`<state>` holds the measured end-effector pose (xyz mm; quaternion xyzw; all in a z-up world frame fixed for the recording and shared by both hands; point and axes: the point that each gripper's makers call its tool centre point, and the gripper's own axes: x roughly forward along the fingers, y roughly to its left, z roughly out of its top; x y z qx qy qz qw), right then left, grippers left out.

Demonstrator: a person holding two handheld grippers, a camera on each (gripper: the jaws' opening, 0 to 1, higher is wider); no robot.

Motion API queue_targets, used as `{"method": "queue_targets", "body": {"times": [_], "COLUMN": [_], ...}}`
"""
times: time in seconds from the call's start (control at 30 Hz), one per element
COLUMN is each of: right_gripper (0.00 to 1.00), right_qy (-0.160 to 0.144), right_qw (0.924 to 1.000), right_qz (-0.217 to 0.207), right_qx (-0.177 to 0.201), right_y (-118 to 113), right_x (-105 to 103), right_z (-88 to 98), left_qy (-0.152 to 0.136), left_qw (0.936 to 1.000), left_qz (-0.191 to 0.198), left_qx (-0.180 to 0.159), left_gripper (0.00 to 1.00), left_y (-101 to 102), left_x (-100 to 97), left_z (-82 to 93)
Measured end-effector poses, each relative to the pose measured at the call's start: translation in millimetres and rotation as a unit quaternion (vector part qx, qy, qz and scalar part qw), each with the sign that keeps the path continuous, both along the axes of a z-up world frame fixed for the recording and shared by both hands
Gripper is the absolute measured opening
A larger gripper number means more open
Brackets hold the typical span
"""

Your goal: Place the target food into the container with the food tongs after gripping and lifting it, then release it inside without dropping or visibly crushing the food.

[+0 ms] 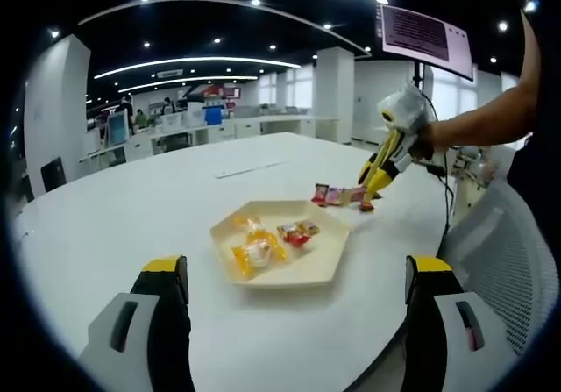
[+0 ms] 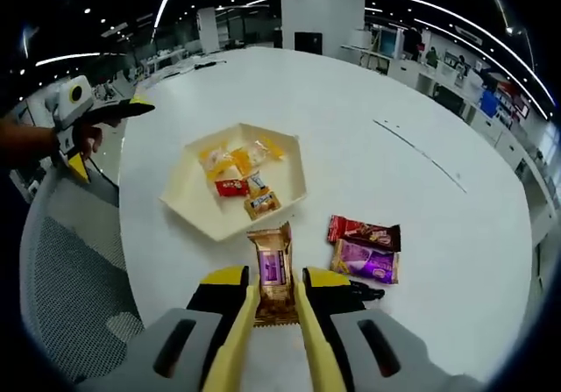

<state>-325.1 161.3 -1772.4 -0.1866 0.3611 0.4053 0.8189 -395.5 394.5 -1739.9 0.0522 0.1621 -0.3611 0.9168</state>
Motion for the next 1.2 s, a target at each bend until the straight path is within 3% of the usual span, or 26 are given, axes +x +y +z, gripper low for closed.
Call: {"method": "queue_targets", "body": {"times": [0.3,0.9,1.2], "right_gripper": [0.24,0.24,0.24], "right_qy": [-0.025,-0.038,-0.044], "right_qw": [0.9996,0.9990,0.9981], "right_qz": [0.012,0.024,0.043], "right_qx": [-0.006,-0.004,0.003], "right_y": [-3,12,39], "right_x": [18,28,30], "right_z": [29.7,43.4,48.7], "left_qy": [-0.002,-0.001,-0.001], "left_qw": [1.0000,1.0000,1.0000], "left_qz": [0.000,-0.004,-0.003], "left_qx": [-0.004,0.001,0.002], "left_gripper": [0.99,0.99,0.99], "left_y": [0,-1,-1], "left_x": [0.3,-0.2,-0.2], "left_z": [1.6,-0.5,-0.2]}}
